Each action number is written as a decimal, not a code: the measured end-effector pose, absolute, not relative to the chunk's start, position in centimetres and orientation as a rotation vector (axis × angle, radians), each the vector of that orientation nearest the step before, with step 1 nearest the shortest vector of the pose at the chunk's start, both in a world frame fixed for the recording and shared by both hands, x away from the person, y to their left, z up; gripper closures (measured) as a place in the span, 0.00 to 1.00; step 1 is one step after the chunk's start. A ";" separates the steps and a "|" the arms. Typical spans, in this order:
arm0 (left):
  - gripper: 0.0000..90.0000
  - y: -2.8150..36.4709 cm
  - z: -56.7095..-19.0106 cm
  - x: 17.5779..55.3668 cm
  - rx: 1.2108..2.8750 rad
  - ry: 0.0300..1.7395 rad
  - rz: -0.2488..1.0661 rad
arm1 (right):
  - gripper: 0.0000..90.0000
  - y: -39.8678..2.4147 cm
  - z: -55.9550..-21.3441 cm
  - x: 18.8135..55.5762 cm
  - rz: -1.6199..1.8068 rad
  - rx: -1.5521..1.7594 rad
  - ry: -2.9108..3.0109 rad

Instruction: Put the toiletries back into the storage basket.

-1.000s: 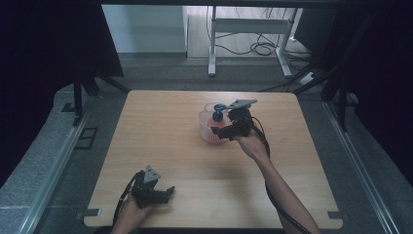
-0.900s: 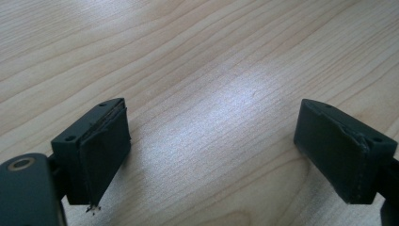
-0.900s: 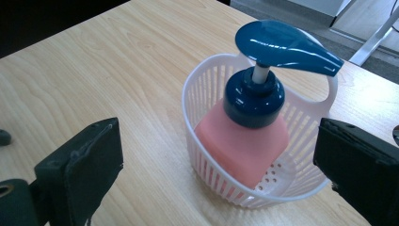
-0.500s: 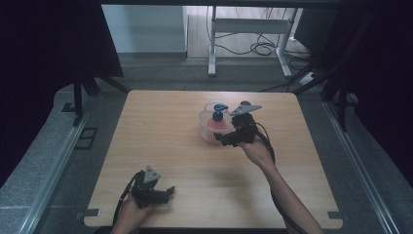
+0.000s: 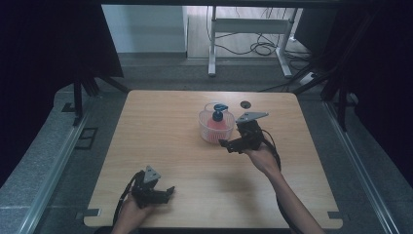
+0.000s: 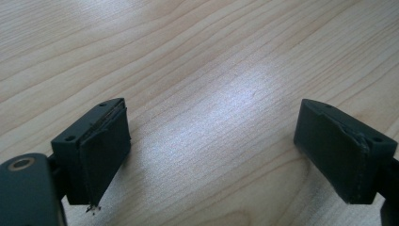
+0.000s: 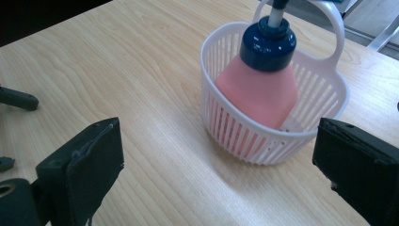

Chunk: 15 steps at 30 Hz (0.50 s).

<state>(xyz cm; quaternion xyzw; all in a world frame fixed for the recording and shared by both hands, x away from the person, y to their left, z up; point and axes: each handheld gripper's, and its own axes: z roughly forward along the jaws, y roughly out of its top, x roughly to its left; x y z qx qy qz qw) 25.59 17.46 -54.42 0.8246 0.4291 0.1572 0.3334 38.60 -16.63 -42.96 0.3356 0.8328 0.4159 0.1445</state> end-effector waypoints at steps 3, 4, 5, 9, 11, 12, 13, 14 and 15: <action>0.12 17.5 -54.4 25.6 2.154 1.121 0.412 | 0.02 -17.0 -43.2 38.3 1.203 0.974 2.401; 0.12 17.5 -54.4 25.6 2.154 1.121 0.411 | 0.02 -17.2 -43.2 38.2 1.205 0.974 2.400; 0.12 17.5 -54.4 25.6 2.154 1.121 0.411 | 0.02 -17.3 -43.3 38.1 1.208 0.978 2.399; 0.12 17.5 -54.4 25.6 2.154 1.121 0.412 | 0.02 -17.8 -43.5 37.8 1.208 0.983 2.402; 0.12 17.5 -54.4 25.6 2.154 1.121 0.412 | 0.02 -18.2 -43.7 37.6 1.205 0.990 2.402; 0.12 17.5 -54.4 25.6 2.153 1.121 0.411 | 0.02 -18.3 -43.8 37.5 1.204 0.989 2.401; 0.12 17.5 -54.4 25.6 2.153 1.121 0.411 | 0.02 -18.5 -43.9 37.4 1.207 0.993 2.399; 0.12 17.5 -54.4 25.6 2.153 1.121 0.411 | 0.02 -18.7 -44.0 37.3 1.211 0.997 2.397; 0.12 17.4 -54.4 25.6 2.153 1.122 0.411 | 0.02 -18.8 -44.1 37.3 1.212 1.001 2.394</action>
